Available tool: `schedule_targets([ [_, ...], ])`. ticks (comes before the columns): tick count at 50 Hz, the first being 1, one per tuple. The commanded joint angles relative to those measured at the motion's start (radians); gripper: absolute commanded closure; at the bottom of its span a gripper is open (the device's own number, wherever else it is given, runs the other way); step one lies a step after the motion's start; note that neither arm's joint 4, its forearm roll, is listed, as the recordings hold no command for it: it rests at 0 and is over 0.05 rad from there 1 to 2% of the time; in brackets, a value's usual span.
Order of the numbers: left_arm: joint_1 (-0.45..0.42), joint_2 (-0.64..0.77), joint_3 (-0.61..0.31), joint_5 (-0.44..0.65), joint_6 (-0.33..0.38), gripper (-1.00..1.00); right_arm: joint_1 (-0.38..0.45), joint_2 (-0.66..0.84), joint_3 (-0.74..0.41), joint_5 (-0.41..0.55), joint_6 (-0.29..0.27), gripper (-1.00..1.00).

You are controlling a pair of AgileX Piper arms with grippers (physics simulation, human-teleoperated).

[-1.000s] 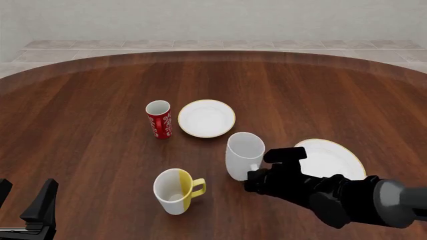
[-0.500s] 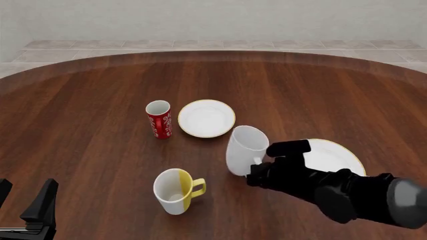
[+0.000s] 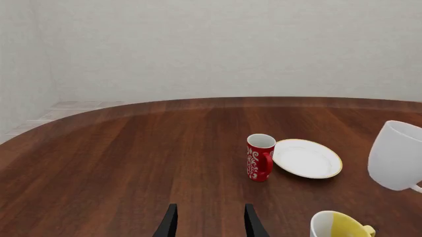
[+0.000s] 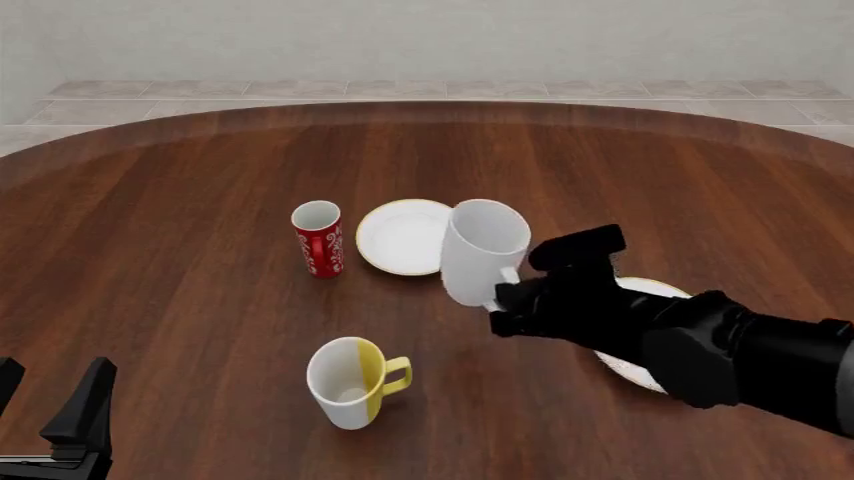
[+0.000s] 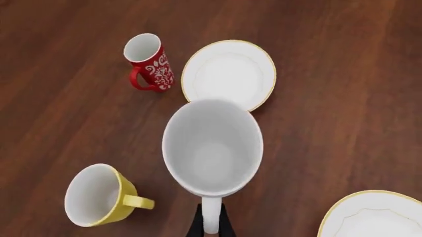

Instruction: Put the white mug on the left plate.

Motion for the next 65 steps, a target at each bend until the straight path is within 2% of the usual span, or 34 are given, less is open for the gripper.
schedule_targets([
  [1, 0.0, 0.0, 0.0, 0.0, 0.0, -1.0, -0.018, -0.041, -0.074, 0.074, -0.067, 1.0],
  [15, 0.0, 0.0, 0.0, 0.0, 0.0, -1.0, -0.053, -0.052, -0.178, 0.148, -0.146, 1.0],
  [26, 0.0, 0.0, 0.0, 0.0, 0.0, -1.0, -0.063, -0.006, -0.268, 0.17, -0.15, 1.0],
  [30, 0.0, 0.0, 0.0, 0.0, 0.0, -1.0, -0.075, 0.022, -0.301, 0.168, -0.171, 1.0],
  [65, 0.0, 0.0, 0.0, 0.0, 0.0, -1.0, -0.094, 0.252, -0.536, 0.184, -0.23, 1.0],
])
